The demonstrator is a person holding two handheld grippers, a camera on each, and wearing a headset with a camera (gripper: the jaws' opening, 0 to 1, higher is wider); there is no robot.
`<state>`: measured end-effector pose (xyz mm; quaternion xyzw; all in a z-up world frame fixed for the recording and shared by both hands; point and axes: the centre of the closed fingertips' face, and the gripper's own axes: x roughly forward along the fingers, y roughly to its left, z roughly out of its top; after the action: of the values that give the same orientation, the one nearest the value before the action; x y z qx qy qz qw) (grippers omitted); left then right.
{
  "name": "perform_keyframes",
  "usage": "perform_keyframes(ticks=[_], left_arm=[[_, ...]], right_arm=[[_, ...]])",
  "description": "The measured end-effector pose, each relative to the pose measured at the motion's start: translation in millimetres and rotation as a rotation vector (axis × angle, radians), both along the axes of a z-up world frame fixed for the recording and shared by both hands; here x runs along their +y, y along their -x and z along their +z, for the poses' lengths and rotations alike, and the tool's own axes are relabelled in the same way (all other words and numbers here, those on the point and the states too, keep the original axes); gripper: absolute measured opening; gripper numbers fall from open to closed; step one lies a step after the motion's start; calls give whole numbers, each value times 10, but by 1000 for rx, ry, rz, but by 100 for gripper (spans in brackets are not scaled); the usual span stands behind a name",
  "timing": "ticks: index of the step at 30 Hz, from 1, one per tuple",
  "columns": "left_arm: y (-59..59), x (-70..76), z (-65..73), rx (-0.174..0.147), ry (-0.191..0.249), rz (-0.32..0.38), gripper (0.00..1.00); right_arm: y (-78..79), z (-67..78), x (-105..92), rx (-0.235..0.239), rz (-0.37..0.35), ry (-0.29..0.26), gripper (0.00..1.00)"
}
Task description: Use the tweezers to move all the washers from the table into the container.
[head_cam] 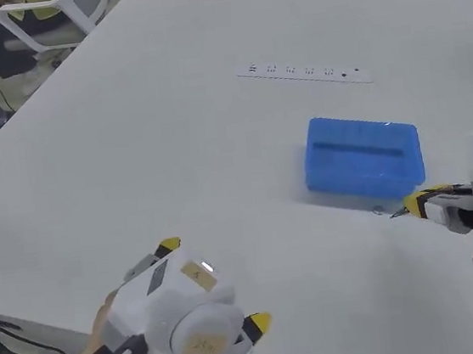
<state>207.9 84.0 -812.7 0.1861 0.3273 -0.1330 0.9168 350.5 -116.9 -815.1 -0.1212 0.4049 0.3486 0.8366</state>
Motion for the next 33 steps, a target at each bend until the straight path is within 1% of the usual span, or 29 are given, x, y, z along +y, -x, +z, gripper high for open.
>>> perform_keyframes(ticks=[1,2,3,5,6,7,8,9,10,11,12,13,14,16,18,20,21,22,23,24,26,28,29,33], left_arm=[[0,0,-2,1,-1,0,85],[1,2,-4,2,-2,0,85],[1,3,-5,2,-3,0,85],[0,4,-5,2,-2,1,85],[0,6,-7,3,-3,2,85],[1,9,-10,5,-5,2,84],[1,11,-13,6,-6,3,84],[2,15,-18,8,-7,4,84],[2,16,-18,9,-7,5,84],[2,17,-19,9,-8,5,84],[2,16,-18,9,-8,4,84],[3,14,-20,9,-9,3,84],[5,14,-23,11,-10,3,84],[7,13,-27,13,-13,1,84],[10,18,-35,17,-15,3,83],[10,22,-36,18,-16,4,83],[10,23,-36,18,-15,6,83],[11,23,-40,21,-14,6,83],[12,23,-43,22,-16,5,83],[14,19,-47,24,-18,2,83],[18,17,-57,30,-21,1,83],[19,18,-61,32,-22,1,83],[20,19,-62,33,-22,2,83],[19,31,-75,38,-25,7,83]], right_arm=[[16,-31,-8,14,21,31,1],[23,-57,-8,22,32,50,1],[39,-111,-11,42,45,77,1],[33,-175,33,43,52,82,1],[16,-131,58,22,54,66,1],[11,-135,86,20,61,61,2],[13,-174,98,34,58,69,2],[-49,-130,128,-20,54,48,2],[-53,-140,124,-32,62,56,2],[-61,-132,124,-48,60,51,2],[-91,-123,143,-77,53,27,2],[-101,-115,173,-94,57,-6,2],[-125,-113,180,-104,32,-42,2],[-123,-108,180,-105,16,-84,2],[-135,-106,158,-119,-7,-102,2],[-129,-93,158,-119,-10,-140,2],[-130,-67,192,-115,-14,-191,2],[-149,-19,219,-124,-23,-238,2],[-181,30,233,-125,-46,-282,2],[-191,39,242,-120,-46,-292,2],[-218,30,254,-122,-39,-281,2],[-247,20,277,-145,-20,-258,3],[-254,10,295,-159,1,-236,3],[-252,-12,350,-180,35,-199,3]])
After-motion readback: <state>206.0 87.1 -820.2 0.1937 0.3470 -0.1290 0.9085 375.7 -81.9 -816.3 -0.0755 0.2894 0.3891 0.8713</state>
